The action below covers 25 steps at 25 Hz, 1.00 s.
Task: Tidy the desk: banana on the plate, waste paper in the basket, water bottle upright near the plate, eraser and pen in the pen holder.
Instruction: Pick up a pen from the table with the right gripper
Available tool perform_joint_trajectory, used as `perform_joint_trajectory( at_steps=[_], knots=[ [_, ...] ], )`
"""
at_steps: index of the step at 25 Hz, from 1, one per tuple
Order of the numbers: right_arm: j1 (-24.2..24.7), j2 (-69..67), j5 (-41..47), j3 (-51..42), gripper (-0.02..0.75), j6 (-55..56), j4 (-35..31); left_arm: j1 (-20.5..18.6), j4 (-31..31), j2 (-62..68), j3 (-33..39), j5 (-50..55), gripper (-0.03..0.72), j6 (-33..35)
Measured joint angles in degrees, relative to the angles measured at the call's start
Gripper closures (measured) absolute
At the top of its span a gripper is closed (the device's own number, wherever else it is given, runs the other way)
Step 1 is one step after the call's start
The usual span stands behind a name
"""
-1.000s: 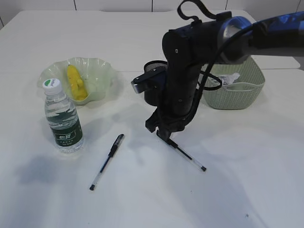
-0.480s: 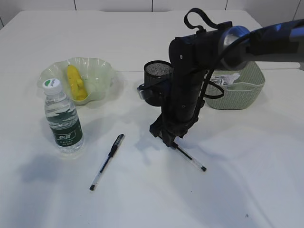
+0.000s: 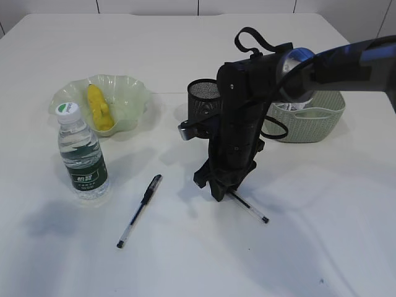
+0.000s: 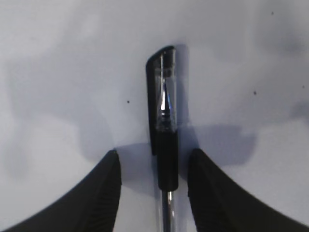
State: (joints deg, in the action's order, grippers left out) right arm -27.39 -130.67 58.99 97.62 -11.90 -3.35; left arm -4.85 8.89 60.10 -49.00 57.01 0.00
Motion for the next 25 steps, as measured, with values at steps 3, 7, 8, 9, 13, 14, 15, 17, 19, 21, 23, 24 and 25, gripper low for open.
perform_joint_trajectory(
  at_steps=[3,7,8,9,13,14,15,17,19,21,23,24,25],
  knots=[
    [0.0,-0.1,0.0,0.1,0.399,0.0,-0.1,0.0,0.0,0.0,0.0,-0.2,0.179,0.0],
    [0.0,-0.1,0.0,0.1,0.473,0.0,-0.1,0.0,0.0,0.0,0.0,-0.2,0.179,0.0],
    [0.0,-0.1,0.0,0.1,0.508,0.1,-0.1,0.0,0.0,0.0,0.0,-0.2,0.179,0.0],
    [0.0,-0.1,0.0,0.1,0.538,0.4,-0.2,0.0,0.0,0.0,0.0,-0.3,0.179,0.0],
    [0.0,-0.1,0.0,0.1,0.657,1.0,-0.3,0.0,0.0,0.0,0.0,-0.3,0.179,0.0],
    [0.0,-0.1,0.0,0.1,0.672,1.0,-0.4,0.0,0.0,0.0,0.0,-0.3,0.179,0.0],
    [0.0,-0.1,0.1,0.2,0.680,1.0,-0.4,0.0,0.0,0.0,0.0,-0.3,0.179,0.0],
    [0.0,-0.1,0.4,0.2,0.684,1.0,-0.4,0.0,0.0,0.0,0.0,-0.3,0.179,0.0],
    [0.0,-0.1,0.9,0.2,0.684,1.0,-0.4,0.0,0.0,0.0,0.0,-0.3,0.179,0.0],
    [0.0,-0.1,1.7,0.2,0.684,1.2,-0.5,0.0,0.0,0.0,0.0,-0.3,0.179,0.0],
    [0.0,-0.1,2.1,0.2,0.684,1.2,-0.5,0.0,0.0,0.0,0.0,-0.3,0.179,0.0],
    [0.0,0.2,2.2,0.2,0.684,1.2,-0.5,0.0,0.0,0.0,0.0,-0.3,0.179,0.0],
    [0.0,0.4,2.2,0.2,0.684,1.2,-0.9,0.0,0.0,0.0,0.0,-0.3,0.179,0.0]
  ],
)
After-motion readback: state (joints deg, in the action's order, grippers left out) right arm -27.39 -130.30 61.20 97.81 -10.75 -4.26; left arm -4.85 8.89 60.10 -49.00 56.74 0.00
